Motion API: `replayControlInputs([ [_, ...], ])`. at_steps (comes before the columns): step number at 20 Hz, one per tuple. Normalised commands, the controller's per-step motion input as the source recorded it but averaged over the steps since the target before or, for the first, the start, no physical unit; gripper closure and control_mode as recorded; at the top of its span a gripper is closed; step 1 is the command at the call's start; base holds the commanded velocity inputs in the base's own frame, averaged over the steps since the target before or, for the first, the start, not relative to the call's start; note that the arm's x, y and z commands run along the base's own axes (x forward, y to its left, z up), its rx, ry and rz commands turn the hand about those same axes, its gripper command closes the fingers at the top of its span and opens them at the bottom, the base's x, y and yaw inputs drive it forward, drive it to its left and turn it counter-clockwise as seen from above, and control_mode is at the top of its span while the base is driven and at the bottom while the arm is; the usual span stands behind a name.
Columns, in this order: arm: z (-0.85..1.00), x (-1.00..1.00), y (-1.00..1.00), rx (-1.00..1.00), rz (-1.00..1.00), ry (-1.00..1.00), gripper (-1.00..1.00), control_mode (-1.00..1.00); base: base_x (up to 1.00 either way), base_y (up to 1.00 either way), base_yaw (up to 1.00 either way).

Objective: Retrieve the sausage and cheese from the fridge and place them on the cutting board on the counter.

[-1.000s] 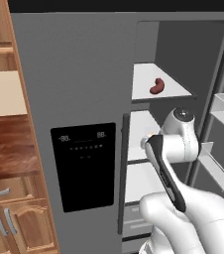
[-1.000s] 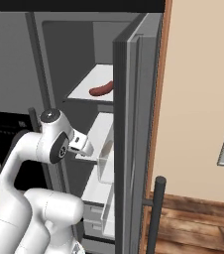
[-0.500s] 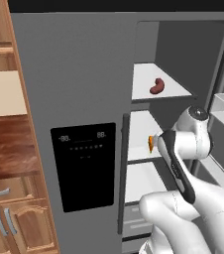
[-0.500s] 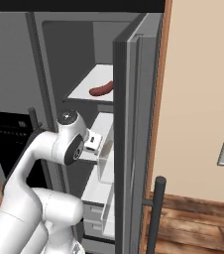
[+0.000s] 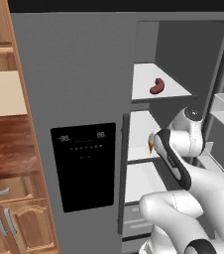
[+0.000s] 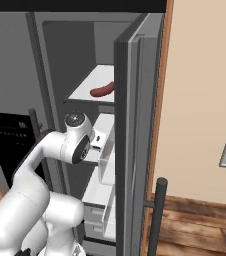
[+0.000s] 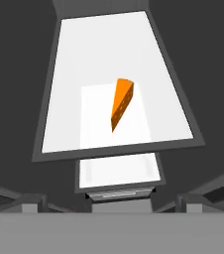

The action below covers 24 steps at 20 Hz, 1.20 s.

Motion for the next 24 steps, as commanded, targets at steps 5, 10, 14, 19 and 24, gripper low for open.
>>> replayControlInputs([
  [5,-0.21,0.03,0.00,0.00,0.00,-0.11,-1.00,-1.00,0.00,0.00,0.00],
  [10,-0.10,0.34,0.00,0.00,0.00,-0.08,-1.00,-1.00,0.00,0.00,0.00],
  [14,-0.06,0.59,0.00,0.00,0.00,-0.02,-1.00,-1.00,0.00,0.00,0.00],
  [19,-0.04,0.63,0.00,0.00,0.00,0.02,-1.00,-1.00,0.00,0.00,0.00],
  [24,0.00,0.40,-0.04,0.00,0.00,0.07,-1.00,-1.00,0.00,0.00,0.00],
])
